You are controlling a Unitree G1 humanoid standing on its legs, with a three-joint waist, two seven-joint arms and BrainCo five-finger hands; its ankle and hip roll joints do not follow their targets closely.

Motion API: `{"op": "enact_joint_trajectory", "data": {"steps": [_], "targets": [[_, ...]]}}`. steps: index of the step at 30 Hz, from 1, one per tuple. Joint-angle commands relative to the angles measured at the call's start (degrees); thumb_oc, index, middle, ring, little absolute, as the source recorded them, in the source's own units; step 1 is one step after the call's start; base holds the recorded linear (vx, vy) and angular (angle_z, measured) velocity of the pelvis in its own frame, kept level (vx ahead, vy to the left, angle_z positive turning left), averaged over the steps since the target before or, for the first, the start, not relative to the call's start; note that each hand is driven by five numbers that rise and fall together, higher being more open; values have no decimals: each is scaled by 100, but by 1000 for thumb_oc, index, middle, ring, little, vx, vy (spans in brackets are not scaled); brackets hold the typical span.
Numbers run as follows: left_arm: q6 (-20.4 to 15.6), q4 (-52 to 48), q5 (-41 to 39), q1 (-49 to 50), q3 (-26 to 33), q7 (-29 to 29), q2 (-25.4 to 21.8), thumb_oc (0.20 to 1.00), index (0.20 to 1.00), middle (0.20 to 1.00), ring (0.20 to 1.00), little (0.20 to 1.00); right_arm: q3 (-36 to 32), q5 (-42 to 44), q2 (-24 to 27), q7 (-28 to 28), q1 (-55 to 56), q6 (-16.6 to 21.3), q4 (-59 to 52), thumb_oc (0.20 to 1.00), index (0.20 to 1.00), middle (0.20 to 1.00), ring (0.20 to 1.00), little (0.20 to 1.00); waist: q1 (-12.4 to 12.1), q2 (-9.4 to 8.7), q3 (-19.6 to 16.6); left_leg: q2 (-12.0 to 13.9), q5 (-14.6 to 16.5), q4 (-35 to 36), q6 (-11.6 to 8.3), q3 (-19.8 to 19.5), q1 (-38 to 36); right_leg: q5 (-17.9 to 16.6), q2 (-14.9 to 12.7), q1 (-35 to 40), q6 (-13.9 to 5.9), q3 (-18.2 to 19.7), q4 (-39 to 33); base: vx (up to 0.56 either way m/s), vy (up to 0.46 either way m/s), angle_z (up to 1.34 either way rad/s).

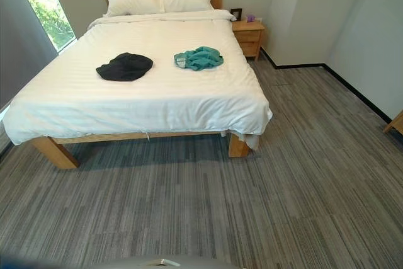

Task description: Pick up bed clothes into laundry basket.

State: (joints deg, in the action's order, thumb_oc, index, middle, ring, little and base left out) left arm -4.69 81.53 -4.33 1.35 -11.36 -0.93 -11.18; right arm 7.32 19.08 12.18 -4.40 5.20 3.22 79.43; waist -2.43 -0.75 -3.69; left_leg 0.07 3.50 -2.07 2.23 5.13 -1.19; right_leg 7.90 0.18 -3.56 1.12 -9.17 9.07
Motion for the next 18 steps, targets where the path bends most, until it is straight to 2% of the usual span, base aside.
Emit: {"op": "enact_joint_trajectory", "data": {"steps": [1,5,7,8,10,11,12,13,15,16,18], "targets": [[-119,159,12,-282,114,-31,-53,1000,1000,1000,1000,1000,135,308,-26,-103,-215,111,113,1000,1000,1000,1000,1000,-62,-238,102,190,-552,707,-580,-305,-168,-1142,-596,646,-857,-71,-1319,0,0,0],[-190,-14,2,-409,6,86,-84,1000,1000,1000,1000,1000,88,563,-34,-72,-268,147,-6,1000,1000,1000,1000,1000,-48,-227,88,179,-541,707,-582,-309,-189,-1128,-605,676,-859,-75,-1318,0,0,0],[-270,-337,-784,-521,91,-25,-100,1000,1000,1000,1000,1000,-68,1246,41,-73,-375,261,-505,1000,1000,1000,1000,1000,4,-181,94,170,-538,707,-585,-308,-193,-1125,-617,671,-867,-31,-1303,0,0,0],[-268,-338,-787,-520,90,-25,-100,1000,1000,1000,1000,1000,-67,1248,42,-72,-374,259,-508,1000,1000,1000,1000,1000,4,-180,98,171,-537,707,-585,-309,-198,-1123,-617,676,-867,-31,-1303,0,0,0],[-373,-858,-1010,-584,26,132,-151,1000,1000,1000,1000,1000,-233,1981,73,-143,-374,344,-1091,1000,1000,1000,1000,1000,39,-146,110,161,-535,707,-586,-321,-202,-1125,-624,667,-872,-12,-1295,0,0,0],[-368,-865,-1011,-577,23,135,-151,1000,1000,1000,1000,1000,-233,1983,74,-140,-367,341,-1098,1000,1000,1000,1000,1000,37,-145,111,162,-533,707,-586,-321,-208,-1123,-623,672,-872,-12,-1295,-5,37,1],[-395,-2094,-1585,-455,-3,242,-277,1000,1000,1000,1000,1000,-365,2296,215,-57,-285,444,-2041,1000,1000,1000,1000,1000,55,-96,134,160,-542,707,-582,-318,-204,-1118,-631,657,-880,-5,-1275,-4,37,1],[-388,-2890,-1851,-334,39,292,-362,1000,1000,1000,1000,1000,-440,2375,292,-31,-197,485,-2638,1000,1000,1000,1000,1000,58,-77,145,157,-555,707,-577,-330,-196,-1124,-639,650,-881,-13,-1271,-6,42,0],[-395,-4827,-1890,148,199,355,-678,1000,1000,1000,1000,1000,-586,1825,556,125,175,528,-4210,1000,1000,1000,1000,1000,57,-76,157,155,-575,707,-567,-383,-174,-1129,-660,650,-891,-49,-1270,6,15,5],[-381,-4851,-1887,170,200,358,-681,1000,1000,1000,1000,1000,-585,1817,552,134,195,518,-4231,1000,1000,1000,1000,1000,61,-77,151,155,-573,707,-568,-386,-178,-1127,-660,656,-892,-53,-1270,14,5,12],[-379,-5651,-1808,344,281,322,-847,1000,1000,1000,1000,1000,-727,1528,698,146,430,524,-5144,1000,1000,1000,1000,1000,66,-98,171,133,-555,707,-558,-433,-180,-1131,-683,670,-899,-54,-1280,16,4,8]]}}
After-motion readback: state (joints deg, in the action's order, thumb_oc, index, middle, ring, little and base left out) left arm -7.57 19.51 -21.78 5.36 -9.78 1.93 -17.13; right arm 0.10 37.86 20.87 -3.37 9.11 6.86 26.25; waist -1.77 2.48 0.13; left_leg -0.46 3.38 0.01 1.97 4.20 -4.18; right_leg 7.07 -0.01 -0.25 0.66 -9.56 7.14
